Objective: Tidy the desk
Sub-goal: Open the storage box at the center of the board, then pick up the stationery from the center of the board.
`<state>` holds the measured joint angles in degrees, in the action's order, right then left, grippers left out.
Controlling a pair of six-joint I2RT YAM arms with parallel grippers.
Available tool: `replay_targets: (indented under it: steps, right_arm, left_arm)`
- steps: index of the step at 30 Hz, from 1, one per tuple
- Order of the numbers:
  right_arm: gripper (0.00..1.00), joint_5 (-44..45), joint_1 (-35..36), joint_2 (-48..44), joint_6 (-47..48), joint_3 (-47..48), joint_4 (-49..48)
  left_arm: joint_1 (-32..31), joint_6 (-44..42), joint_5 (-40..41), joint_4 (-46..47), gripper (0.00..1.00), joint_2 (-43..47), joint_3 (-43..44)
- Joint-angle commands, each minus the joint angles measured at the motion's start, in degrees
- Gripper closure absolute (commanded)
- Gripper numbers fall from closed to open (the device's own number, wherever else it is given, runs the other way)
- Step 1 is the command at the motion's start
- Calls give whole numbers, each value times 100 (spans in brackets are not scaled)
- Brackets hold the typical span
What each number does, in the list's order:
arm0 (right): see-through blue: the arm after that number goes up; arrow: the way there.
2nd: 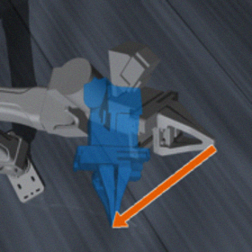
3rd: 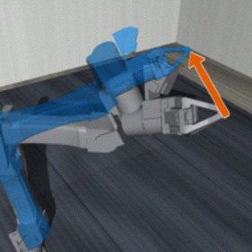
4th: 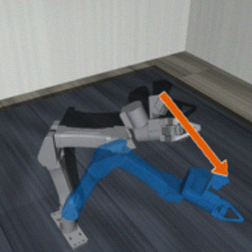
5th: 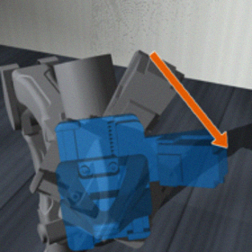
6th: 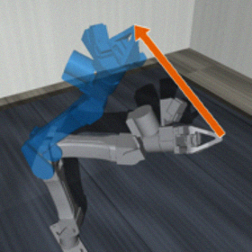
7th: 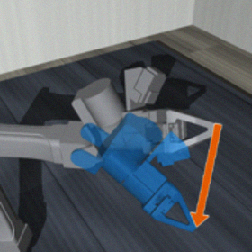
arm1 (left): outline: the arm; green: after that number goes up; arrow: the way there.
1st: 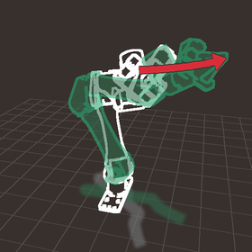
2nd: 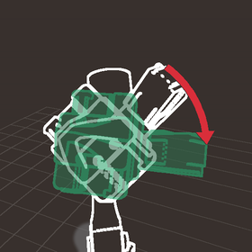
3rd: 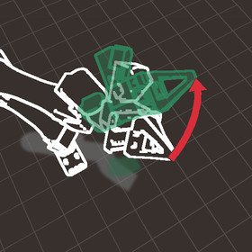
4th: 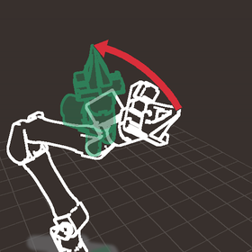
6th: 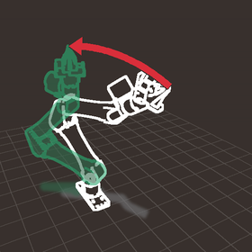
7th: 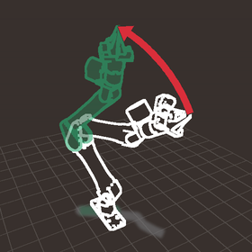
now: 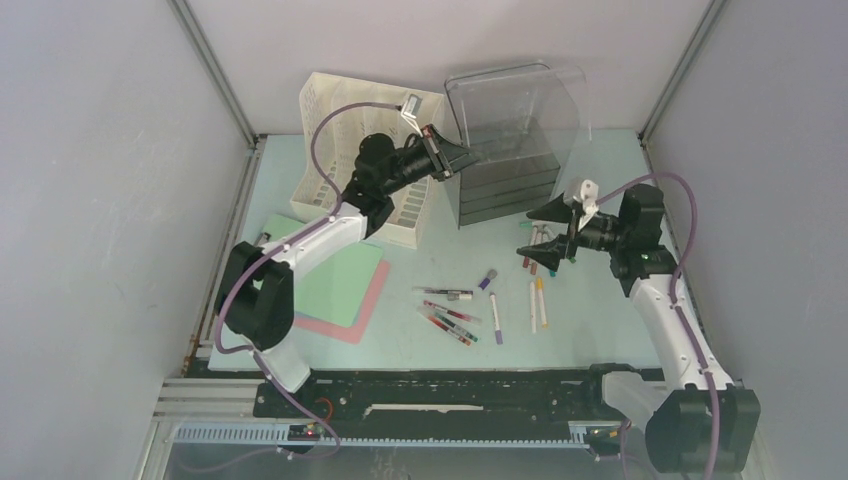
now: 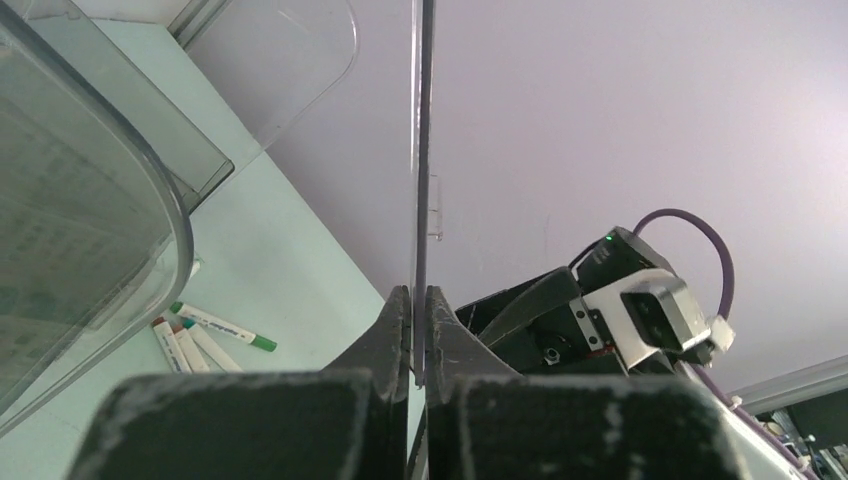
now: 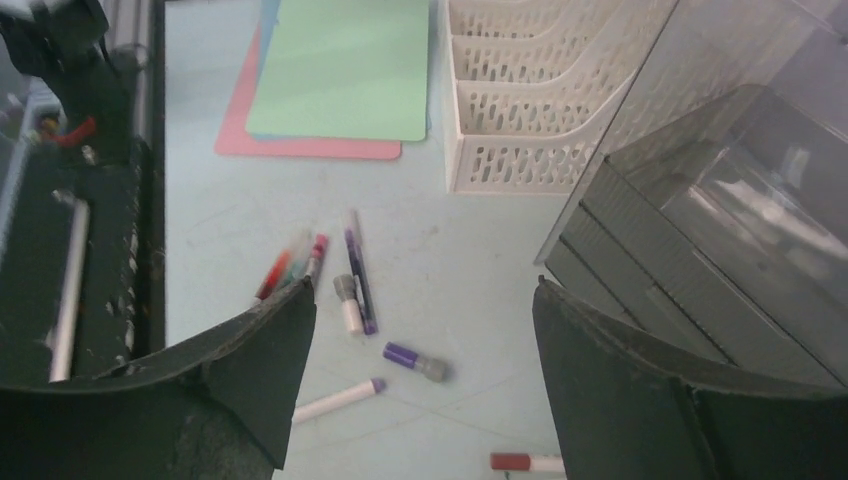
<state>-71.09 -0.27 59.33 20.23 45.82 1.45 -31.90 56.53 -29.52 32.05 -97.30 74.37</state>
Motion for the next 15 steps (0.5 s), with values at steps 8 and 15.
replay_targets:
  steps: [8,15]
  right_arm:
    - [8,1324,690,260,6021,304,3877]
    - [8,3248,2083,767,6415,344,3490]
  left_arm:
    - [184,-132,-93,285,100,524,-202]
    - [176,-150,-147,280,100,618,-216]
